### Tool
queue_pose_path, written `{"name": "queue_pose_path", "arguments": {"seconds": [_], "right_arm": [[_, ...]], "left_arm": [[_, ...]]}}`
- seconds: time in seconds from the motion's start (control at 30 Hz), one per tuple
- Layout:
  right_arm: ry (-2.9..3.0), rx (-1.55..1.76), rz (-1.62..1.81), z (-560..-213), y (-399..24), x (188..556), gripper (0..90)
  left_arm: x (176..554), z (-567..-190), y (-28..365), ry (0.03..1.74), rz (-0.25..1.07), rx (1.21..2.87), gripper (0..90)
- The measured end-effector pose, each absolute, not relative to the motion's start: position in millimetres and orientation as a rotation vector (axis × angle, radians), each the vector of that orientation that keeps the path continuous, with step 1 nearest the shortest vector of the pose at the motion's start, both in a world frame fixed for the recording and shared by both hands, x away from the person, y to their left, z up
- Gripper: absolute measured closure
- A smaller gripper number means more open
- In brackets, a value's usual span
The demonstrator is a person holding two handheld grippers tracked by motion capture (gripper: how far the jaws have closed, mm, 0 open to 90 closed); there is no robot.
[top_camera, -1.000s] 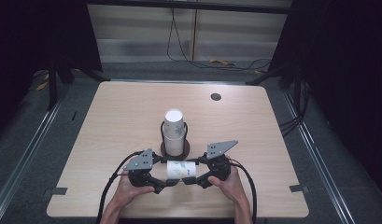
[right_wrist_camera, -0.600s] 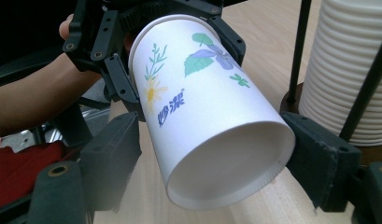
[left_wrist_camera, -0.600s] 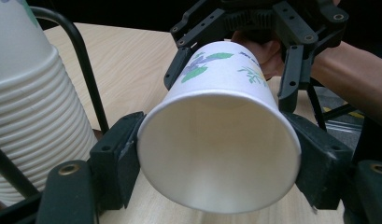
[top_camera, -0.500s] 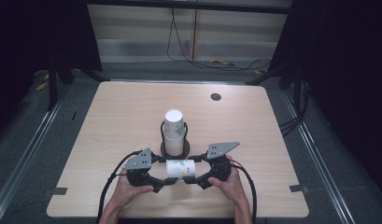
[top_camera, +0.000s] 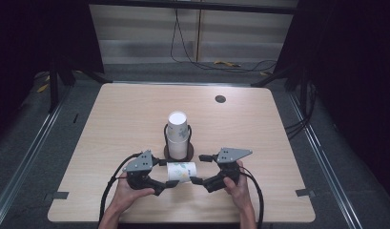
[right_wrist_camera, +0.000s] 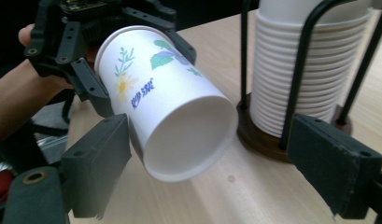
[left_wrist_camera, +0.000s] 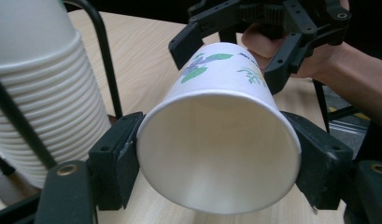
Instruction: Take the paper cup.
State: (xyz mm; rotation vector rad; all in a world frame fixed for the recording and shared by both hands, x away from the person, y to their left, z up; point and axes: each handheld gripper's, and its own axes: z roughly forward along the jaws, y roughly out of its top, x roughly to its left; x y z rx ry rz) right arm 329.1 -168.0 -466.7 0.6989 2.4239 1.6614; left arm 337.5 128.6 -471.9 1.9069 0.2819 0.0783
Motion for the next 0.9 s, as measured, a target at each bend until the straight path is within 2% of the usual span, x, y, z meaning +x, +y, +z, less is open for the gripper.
{"name": "queue_pose_path", "arguments": {"seconds": [0.3,0.9], "right_arm": [[2.217,0.801,1.670,-469.9,-180.1,323.0,13.0],[1.888,0.921,1.435,-486.9,-188.5,317.1,13.3]], "left_arm": [[338.6,-471.0,141.7,0.341,0.095,1.924,26.1],[343.3,-468.3,166.1,0.414,0.100,1.919,26.1]]}}
